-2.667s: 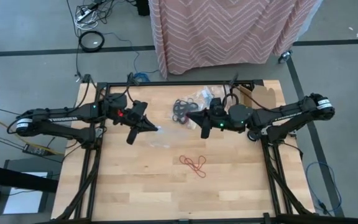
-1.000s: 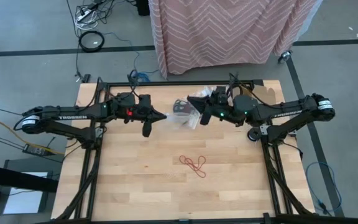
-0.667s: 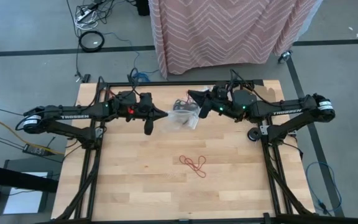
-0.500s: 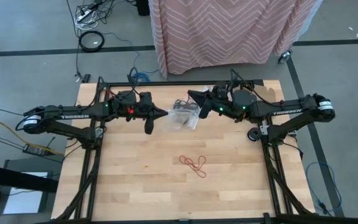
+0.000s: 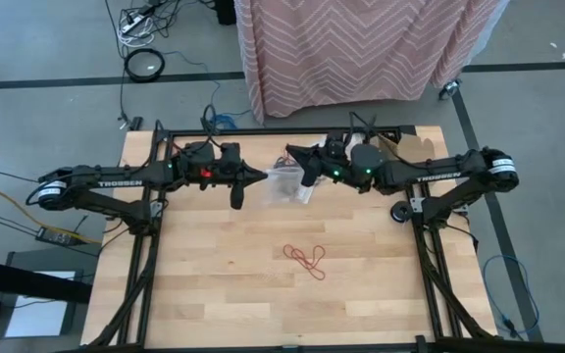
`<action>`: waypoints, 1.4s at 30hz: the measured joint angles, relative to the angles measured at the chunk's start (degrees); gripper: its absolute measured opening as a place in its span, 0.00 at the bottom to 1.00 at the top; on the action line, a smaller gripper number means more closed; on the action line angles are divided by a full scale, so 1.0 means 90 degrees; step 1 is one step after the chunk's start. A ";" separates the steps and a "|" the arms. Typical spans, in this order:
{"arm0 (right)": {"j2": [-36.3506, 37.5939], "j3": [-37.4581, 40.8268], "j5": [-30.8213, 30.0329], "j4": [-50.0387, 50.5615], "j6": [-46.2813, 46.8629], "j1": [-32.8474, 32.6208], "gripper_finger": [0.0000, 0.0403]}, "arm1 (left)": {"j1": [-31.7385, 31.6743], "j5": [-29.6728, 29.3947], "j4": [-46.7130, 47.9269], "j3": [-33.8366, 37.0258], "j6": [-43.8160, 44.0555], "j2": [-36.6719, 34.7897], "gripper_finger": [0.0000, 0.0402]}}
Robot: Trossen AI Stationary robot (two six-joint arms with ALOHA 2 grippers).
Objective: Sort rubber bands
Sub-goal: Put the red rubber band into the transparent zip bag
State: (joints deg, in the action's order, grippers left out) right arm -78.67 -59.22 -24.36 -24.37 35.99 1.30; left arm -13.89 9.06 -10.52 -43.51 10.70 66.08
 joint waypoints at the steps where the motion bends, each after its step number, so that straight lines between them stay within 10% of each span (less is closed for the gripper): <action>1: -0.0048 0.0000 0.0021 -0.0084 0.0011 0.0000 0.00 | 0.0000 -0.0003 -0.0014 0.0000 0.0000 0.0000 0.00; 42: -0.0100 -0.1134 0.0170 0.1701 -0.0352 -0.0056 0.00 | 0.0000 -0.0048 0.0026 0.0000 -0.0119 0.0000 0.00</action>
State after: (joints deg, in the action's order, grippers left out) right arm -79.57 -69.43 -22.83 -9.06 32.82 0.80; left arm -13.89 8.62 -10.29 -43.51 9.63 66.08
